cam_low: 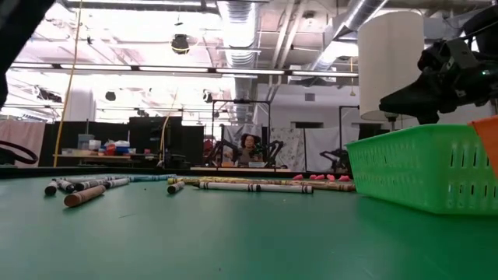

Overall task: Sort crayons
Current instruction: Put the brown crayon into the red bin

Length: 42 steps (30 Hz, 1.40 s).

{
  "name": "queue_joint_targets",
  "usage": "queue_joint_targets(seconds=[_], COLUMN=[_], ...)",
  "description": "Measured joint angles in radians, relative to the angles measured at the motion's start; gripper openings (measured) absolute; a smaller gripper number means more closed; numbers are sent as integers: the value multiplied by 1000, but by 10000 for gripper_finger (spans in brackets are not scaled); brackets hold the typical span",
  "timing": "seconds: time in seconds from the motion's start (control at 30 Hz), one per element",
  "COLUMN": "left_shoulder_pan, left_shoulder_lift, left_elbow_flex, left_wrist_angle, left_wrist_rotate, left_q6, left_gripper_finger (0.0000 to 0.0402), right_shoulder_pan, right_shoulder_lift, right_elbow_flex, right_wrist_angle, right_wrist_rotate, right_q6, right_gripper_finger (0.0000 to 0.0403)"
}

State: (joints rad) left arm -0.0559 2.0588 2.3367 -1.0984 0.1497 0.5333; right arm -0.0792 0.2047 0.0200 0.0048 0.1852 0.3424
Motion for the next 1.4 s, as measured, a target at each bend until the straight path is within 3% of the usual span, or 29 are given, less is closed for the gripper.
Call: queue_joint_targets(seconds=[0.13,0.23,0.3,0.4,0.6,0.7,0.8,0.93,1.1,1.27,1.4], left_shoulder_pan=[80,153,178,183,188,203,220,231,233,240,239], left_shoulder_lift=[-110,-231,-333,-488,-729,-756,-730,-650,-517,-365,-280], left_elbow_flex=[-8,-87,-186,-421,-1015,-1237,-1368,-1407,-1361,-1260,-1164], left_wrist_angle=[-227,-223,-158,29,601,877,1059,1152,1179,1086,1023], left_wrist_rotate=[30,120,105,35,-36,-85,-76,-20,-7,-6,-43], left_q6=[-103,-165,-179,-179,-214,-233,-236,-213,-170,-148,-116], left_gripper_finger=[108,102,97,89,85,89,99,122,162,199,204], right_shoulder_pan=[0,0,0,0,0,0,0,-3,-3,-3,-3], right_shoulder_lift=[0,0,0,0,0,0,0,0,0,0,0], right_elbow_flex=[0,0,0,0,0,0,0,0,0,0,0], right_wrist_angle=[0,0,0,0,0,0,0,0,3,3,3], right_wrist_rotate=[0,-1,-1,-1,-1,-1,-1,0,22,23,24], right_q6=[5,7,8,7,0,1,8,8,8,8,7], right_gripper_finger=[68,68,68,68,68,68,68,68,68,68,68])
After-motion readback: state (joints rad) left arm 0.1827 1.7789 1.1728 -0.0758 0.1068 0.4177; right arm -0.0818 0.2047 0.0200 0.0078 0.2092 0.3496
